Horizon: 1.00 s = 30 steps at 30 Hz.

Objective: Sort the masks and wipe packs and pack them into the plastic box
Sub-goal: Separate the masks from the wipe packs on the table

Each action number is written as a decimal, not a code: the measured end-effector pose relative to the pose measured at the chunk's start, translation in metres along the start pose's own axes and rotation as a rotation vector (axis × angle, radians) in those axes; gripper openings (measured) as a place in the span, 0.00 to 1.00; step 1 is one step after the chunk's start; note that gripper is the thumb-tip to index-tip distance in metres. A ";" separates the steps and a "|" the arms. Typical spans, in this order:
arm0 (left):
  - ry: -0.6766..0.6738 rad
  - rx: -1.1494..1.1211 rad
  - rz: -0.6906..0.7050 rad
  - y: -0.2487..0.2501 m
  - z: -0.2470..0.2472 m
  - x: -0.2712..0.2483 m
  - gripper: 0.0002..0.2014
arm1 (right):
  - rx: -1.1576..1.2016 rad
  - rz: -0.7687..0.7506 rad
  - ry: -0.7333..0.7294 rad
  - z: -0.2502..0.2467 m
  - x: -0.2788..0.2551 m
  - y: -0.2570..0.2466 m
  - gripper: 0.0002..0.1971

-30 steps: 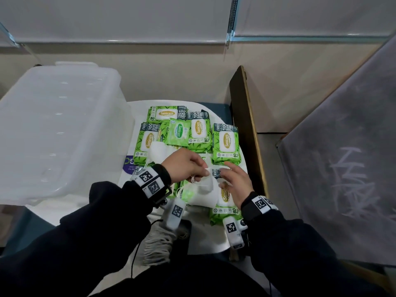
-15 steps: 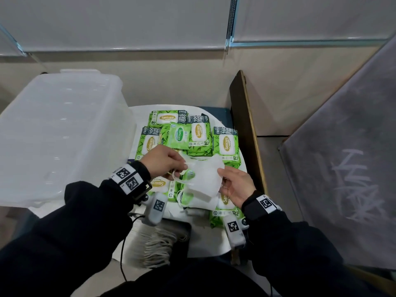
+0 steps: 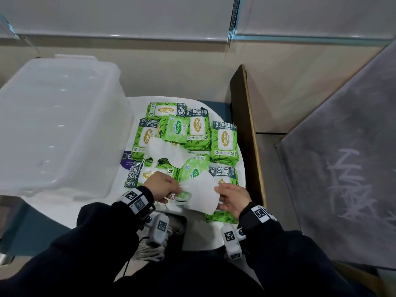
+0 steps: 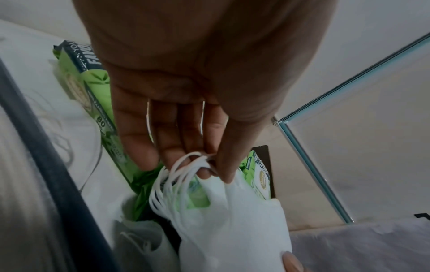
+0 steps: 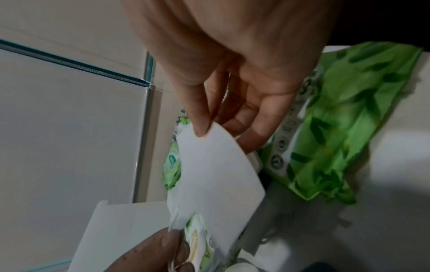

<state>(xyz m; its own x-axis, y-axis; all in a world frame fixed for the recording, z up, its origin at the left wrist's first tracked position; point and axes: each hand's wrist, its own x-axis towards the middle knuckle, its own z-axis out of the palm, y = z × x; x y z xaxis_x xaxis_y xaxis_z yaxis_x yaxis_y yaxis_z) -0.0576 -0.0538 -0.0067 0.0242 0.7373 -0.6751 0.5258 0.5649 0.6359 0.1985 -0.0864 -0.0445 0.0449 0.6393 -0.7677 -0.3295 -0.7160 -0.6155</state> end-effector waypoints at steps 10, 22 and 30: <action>0.008 -0.038 0.010 -0.008 0.005 0.001 0.06 | -0.008 0.005 0.009 -0.003 -0.003 0.001 0.11; -0.008 -0.064 0.058 -0.011 0.004 0.009 0.10 | -0.023 0.020 -0.004 0.003 0.004 -0.006 0.07; 0.002 -0.075 0.070 -0.014 0.001 0.015 0.05 | -0.047 0.039 -0.006 0.002 0.011 -0.009 0.07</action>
<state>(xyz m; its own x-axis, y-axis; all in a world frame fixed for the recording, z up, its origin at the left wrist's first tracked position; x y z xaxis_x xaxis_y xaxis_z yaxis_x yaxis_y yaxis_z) -0.0635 -0.0507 -0.0263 0.0566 0.7766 -0.6275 0.4580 0.5382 0.7075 0.1995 -0.0728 -0.0468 0.0271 0.6123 -0.7901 -0.2864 -0.7525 -0.5930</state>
